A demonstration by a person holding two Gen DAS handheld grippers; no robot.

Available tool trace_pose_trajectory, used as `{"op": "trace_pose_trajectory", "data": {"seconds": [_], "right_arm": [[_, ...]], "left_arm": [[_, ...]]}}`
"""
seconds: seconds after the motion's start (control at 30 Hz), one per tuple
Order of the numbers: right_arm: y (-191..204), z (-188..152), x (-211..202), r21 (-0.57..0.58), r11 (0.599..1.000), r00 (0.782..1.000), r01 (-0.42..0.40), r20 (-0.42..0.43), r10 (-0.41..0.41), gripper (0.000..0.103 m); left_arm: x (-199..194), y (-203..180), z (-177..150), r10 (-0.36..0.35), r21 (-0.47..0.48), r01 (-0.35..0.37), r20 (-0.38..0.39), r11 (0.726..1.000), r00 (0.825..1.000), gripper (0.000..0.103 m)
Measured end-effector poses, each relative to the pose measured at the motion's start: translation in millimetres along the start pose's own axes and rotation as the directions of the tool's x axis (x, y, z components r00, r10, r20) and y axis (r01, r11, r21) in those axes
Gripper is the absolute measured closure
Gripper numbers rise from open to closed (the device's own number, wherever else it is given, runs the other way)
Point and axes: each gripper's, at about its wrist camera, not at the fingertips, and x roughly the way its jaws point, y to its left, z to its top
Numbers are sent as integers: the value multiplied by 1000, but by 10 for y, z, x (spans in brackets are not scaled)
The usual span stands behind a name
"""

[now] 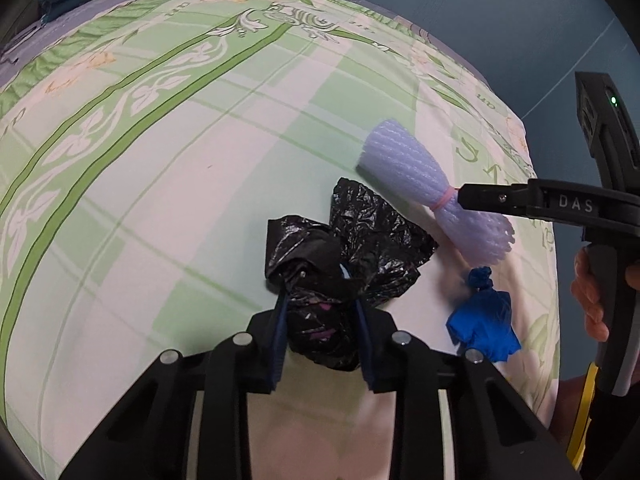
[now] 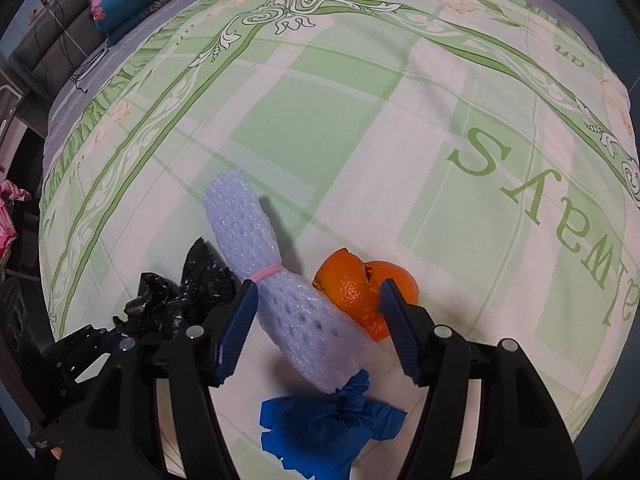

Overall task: Collect trash
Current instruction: 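Grasp the black plastic bag with the left tool while the right tool grasps the white foam net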

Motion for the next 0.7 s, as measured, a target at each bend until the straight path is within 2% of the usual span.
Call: {"op": "trace_pose_trajectory", "data": {"seconds": [0.33,0.5,0.6,0.7], "right_arm": [[285,-86,-3,-52,999,1000,5,-14,-6,43],[478,-163,-67,-96,995,1000,-5,4,5,43],[607,-167,-67,-134,991,1000,20,18,-18,43],[677,-148,38,-148,989,1000,22,-4,-23,43]], "left_arm": [[-381,400,-179,-17,-84,20,38,996,999,76],[-531,529,-238,-30,-107,37,66,994,997,76],[-623,608,-252,-27,-117,36,82,992,996,76],[-705,695,-270,-28,-131,40,97,991,995,76]]}}
